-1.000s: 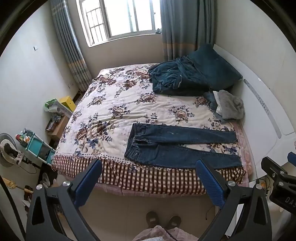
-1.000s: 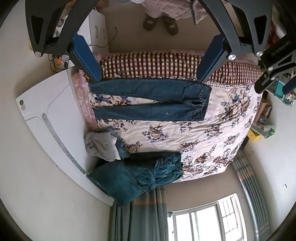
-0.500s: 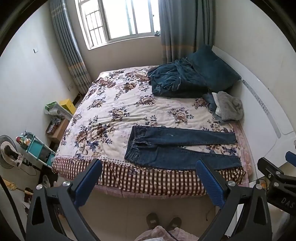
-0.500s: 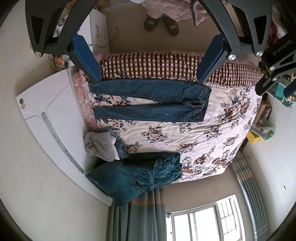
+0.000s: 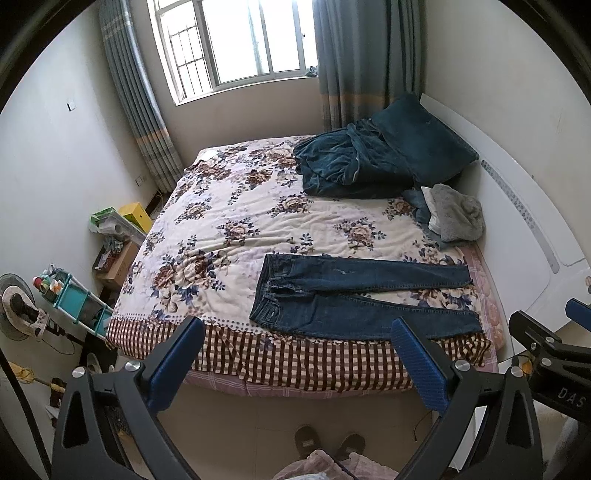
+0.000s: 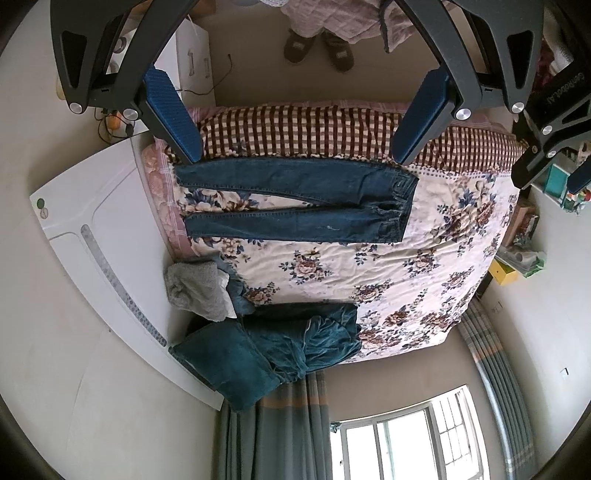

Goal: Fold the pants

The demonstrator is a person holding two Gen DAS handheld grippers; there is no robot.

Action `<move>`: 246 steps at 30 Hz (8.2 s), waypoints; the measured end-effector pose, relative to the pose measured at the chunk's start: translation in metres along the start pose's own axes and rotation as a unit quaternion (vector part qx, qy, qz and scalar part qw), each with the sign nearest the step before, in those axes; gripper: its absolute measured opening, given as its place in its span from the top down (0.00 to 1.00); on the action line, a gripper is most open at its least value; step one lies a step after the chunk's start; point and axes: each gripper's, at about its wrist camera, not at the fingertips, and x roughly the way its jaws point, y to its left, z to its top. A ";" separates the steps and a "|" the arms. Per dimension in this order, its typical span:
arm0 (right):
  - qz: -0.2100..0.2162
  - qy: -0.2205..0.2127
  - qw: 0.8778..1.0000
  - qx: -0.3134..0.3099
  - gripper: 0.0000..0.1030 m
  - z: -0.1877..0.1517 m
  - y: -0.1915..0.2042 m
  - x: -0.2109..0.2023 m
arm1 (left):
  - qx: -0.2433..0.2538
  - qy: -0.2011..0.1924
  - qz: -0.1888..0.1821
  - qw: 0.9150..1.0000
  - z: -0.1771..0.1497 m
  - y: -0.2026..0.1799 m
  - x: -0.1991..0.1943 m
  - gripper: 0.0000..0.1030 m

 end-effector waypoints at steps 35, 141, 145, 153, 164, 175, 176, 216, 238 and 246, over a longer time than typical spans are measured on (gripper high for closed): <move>0.018 -0.014 1.000 -0.014 0.00 0.001 0.014 -0.018 | -0.009 -0.010 0.004 1.000 0.007 0.016 -0.012 0.00; 0.003 0.184 0.964 -0.193 0.92 0.126 -0.114 0.909 | 0.274 0.212 -0.122 0.930 0.052 -0.193 0.743 0.92; 0.018 0.154 0.977 -0.144 0.93 0.116 -0.109 0.844 | 0.206 0.187 -0.129 0.952 0.048 -0.170 0.687 0.92; 0.053 0.163 0.980 -0.101 0.93 0.030 -0.098 0.747 | 0.060 0.218 -0.115 0.967 -0.068 -0.182 0.618 0.93; 0.046 0.300 0.949 -0.086 0.91 -0.104 -0.093 0.786 | -0.020 0.333 -0.083 0.939 -0.204 -0.174 0.687 0.91; 0.146 0.330 0.933 -0.014 0.82 -0.066 -0.136 0.726 | -0.079 0.307 -0.081 0.945 -0.178 -0.156 0.607 0.84; 0.152 0.333 0.931 -0.012 0.82 -0.062 -0.140 0.722 | -0.081 0.304 -0.078 0.946 -0.170 -0.159 0.606 0.83; -0.071 0.265 0.867 0.415 0.91 -0.103 -0.441 0.671 | -0.025 0.296 0.035 0.954 -0.143 -0.184 0.671 0.08; -0.070 0.166 0.854 0.489 0.95 -0.151 -0.481 0.657 | 0.032 0.319 0.017 0.947 -0.158 -0.240 0.692 0.08; -0.057 0.255 0.851 0.455 0.42 -0.150 -0.477 0.667 | -0.014 0.316 0.026 0.948 -0.157 -0.196 0.691 0.08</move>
